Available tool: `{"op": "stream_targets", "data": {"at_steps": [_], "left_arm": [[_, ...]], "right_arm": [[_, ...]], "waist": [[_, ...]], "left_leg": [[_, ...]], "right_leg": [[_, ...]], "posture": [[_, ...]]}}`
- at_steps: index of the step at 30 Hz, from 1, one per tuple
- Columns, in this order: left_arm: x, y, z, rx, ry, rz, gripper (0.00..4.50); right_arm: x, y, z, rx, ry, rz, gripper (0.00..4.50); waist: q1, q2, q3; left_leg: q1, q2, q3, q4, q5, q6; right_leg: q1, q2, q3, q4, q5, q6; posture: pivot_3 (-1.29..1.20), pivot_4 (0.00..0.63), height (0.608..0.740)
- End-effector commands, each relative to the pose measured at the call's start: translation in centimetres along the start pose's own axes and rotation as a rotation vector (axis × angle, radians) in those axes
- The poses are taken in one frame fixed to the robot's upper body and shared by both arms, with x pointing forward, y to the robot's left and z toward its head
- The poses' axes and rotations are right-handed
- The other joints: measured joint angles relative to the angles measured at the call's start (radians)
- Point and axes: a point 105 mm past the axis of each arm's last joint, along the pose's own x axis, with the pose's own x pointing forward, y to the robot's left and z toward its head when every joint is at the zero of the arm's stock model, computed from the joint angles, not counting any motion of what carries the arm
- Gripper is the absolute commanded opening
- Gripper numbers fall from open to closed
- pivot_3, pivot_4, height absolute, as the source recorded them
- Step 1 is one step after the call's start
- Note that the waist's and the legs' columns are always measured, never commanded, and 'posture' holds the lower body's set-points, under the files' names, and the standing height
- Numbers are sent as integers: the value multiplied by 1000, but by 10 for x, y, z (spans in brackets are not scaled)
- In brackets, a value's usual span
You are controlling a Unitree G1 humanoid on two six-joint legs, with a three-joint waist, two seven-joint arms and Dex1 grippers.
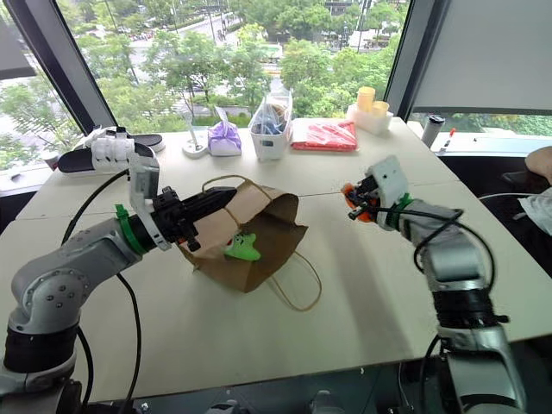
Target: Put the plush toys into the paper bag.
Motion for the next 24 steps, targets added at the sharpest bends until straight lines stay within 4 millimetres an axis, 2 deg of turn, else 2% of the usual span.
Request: {"op": "stream_targets", "data": {"at_steps": [1, 7, 9, 14, 19, 24], "left_arm": [[1, -4, 9, 15, -26, -36, 0], [2, -1, 10, 9, -33, -33, 0], [3, -2, 9, 7, -33, -37, 0], [5, -8, 12, -2, -46, -56, 0], [4, -12, 12, -15, -45, -63, 0], [2, -11, 10, -15, -40, -49, 0]], "right_arm": [[1, 59, 9, 68, -40, 196, 34], [29, 98, -4, 173, -69, 228, 34], [37, 102, -4, 171, -77, 223, 34], [81, 112, 1, 124, -165, 148, 34], [113, 119, 0, 96, -215, 94, 34], [127, 128, 1, 92, -253, 92, 34]], "waist": [[1, 0, 0], [7, 0, 0], [7, 0, 0], [-1, 0, 0], [1, 0, 0], [0, 0, 0]], "left_leg": [[0, 0, 0, 0, 0, 0], [0, -1, 0, 2, 0, 0], [0, -1, 0, 2, 0, 0], [0, -1, 0, 1, 0, -1], [0, 0, 0, 0, 1, -1], [0, -1, 0, 0, 1, -1]], "right_leg": [[0, 0, 0, 0, 0, 0], [1, 0, 0, 0, 0, 0], [1, 0, 0, 0, 0, 0], [0, 0, 0, 1, 0, 0], [-1, 0, 0, 1, 0, 0], [-1, 0, 0, 1, 0, 0]], "posture": [[0, 150, 740], [0, 150, 740], [0, 150, 740], [0, 150, 740], [0, 150, 740], [0, 150, 740]]}}
